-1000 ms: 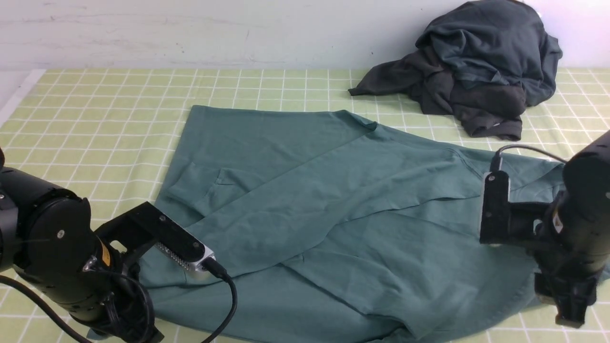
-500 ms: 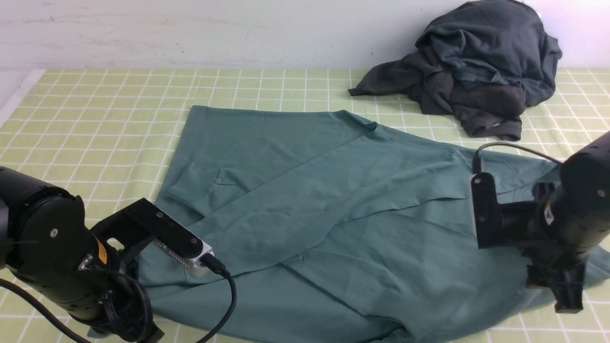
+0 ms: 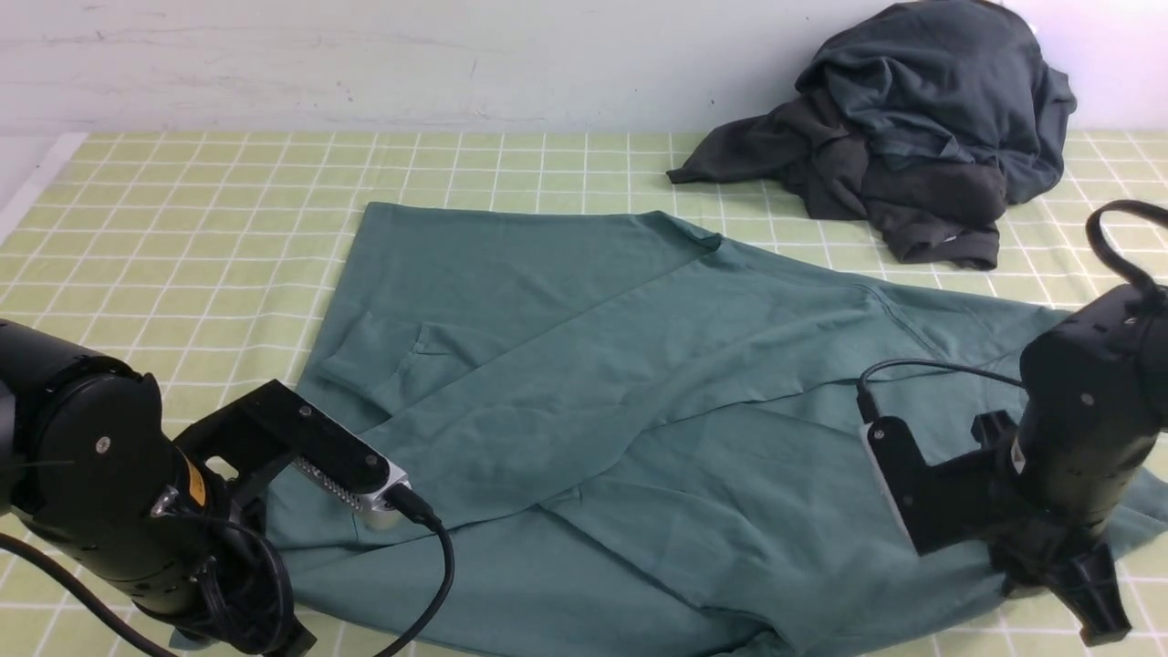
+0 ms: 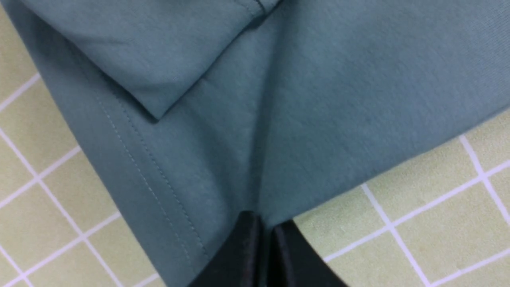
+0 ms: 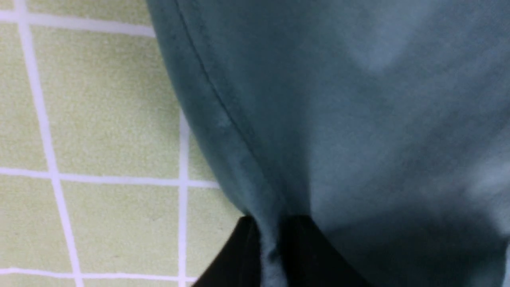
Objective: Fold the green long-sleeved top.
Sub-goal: Use both arms simultaneously to clamp the lower edge of the clothing fabric, then use both arms to drag the lower edge of the fabric forward and fold it over the upper edge, then use the right arm to clamp the right edge of the fabric, then use the right arm to drag the right edge of the fabric to the left and folds it over the left edge
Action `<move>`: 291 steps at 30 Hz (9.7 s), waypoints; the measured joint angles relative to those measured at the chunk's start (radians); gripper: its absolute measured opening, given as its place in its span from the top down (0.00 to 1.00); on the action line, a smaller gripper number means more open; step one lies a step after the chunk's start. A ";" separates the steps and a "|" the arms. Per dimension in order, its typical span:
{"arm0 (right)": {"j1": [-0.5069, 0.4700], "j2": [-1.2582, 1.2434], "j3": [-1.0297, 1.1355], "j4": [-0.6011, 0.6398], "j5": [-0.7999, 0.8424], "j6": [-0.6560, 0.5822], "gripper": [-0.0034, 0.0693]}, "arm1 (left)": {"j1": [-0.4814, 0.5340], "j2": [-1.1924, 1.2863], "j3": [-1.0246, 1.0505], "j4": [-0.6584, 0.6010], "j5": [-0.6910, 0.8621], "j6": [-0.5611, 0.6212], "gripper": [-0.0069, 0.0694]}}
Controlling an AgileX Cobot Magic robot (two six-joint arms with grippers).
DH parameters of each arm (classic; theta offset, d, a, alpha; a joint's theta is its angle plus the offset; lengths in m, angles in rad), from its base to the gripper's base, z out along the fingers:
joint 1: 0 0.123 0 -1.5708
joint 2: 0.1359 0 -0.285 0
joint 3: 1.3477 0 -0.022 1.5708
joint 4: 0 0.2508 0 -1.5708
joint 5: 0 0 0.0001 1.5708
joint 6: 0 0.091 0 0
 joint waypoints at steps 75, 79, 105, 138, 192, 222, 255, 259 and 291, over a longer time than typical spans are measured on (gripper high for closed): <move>-0.229 0.496 -0.987 -0.010 0.198 1.128 0.60 | 0.243 1.203 -1.836 0.048 0.234 -0.189 0.42; -0.229 0.511 -0.987 0.234 0.232 1.003 0.70 | 0.278 1.246 -1.836 -0.072 0.242 -0.237 0.41; -0.229 0.559 -0.986 0.448 0.197 0.856 0.82 | 0.270 1.306 -1.874 -0.104 0.230 -0.143 0.90; -0.229 0.600 -0.989 0.449 0.203 0.856 0.82 | 0.284 1.319 -1.892 -0.133 0.391 -0.261 0.69; -0.460 0.552 -0.984 0.270 0.316 0.992 0.82 | 0.248 1.078 -1.542 -0.292 0.422 -0.019 0.66; -0.477 0.537 -0.967 0.372 0.313 0.935 0.96 | 0.298 0.769 -0.792 -0.416 -0.128 0.038 0.83; -0.488 0.302 -0.575 0.477 -0.020 0.877 0.54 | 0.308 -0.445 -0.357 -0.494 0.183 0.301 0.83; -0.489 0.332 -0.575 0.446 -0.007 1.032 0.33 | 0.308 -0.625 -0.068 -0.380 0.048 0.263 0.83; -0.514 0.126 -0.888 0.270 0.107 1.086 0.93 | 0.308 -0.796 0.255 -0.381 -0.215 0.223 0.83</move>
